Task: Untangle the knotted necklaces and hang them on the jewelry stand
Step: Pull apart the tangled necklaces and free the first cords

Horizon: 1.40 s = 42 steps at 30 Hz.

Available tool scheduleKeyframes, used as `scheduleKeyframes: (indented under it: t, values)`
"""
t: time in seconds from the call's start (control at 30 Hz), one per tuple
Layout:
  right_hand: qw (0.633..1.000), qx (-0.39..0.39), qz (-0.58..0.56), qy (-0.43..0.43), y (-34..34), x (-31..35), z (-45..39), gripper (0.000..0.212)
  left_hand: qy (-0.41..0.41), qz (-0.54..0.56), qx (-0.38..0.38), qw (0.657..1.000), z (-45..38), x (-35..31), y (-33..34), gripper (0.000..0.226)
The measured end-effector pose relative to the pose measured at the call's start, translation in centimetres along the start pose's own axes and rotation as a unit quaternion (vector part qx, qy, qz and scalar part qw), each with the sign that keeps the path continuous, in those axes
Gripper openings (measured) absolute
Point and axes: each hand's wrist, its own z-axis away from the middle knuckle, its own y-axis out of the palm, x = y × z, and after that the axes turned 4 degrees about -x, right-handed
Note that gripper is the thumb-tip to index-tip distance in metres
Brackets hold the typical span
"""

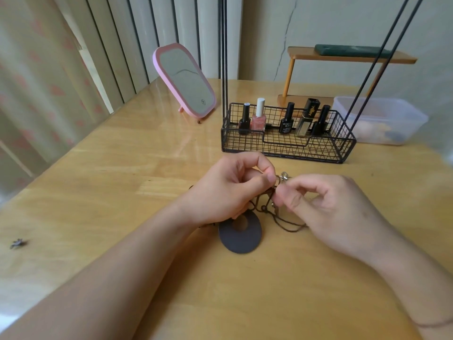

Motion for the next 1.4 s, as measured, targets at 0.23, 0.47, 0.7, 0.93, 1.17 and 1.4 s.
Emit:
scheduleKeyframes:
  t: [0.23,0.47,0.7,0.93,1.17,1.4]
  values:
    - [0.980,0.128,-0.136,0.075,-0.6,-0.2,-0.3,0.029,0.008,0.025,0.029,0.999,0.0,-0.2,0.0,0.015]
    - [0.955,0.170,-0.187,0.153,-1.0,-0.4,-0.5,0.031,-0.007,0.020,0.052,0.998,0.1,-0.3,0.2,0.013]
    - [0.992,0.048,-0.111,0.046,-0.3,-1.3,-0.4,0.004,-0.012,0.046,0.050,0.998,0.0,-0.2,-0.2,0.014]
    - [0.993,-0.034,-0.106,-0.040,-0.1,-1.6,-0.1,0.007,-0.033,0.040,0.063,0.997,0.0,-0.1,-0.1,0.019]
    - [0.989,-0.030,-0.129,-0.069,-0.3,-1.2,0.1,0.030,-0.005,0.021,0.071,0.997,0.1,-0.3,-0.1,0.016]
    - [0.991,-0.037,-0.127,-0.025,0.1,-1.2,-0.3,0.029,0.033,0.023,0.028,0.999,-0.2,0.1,-0.2,0.012]
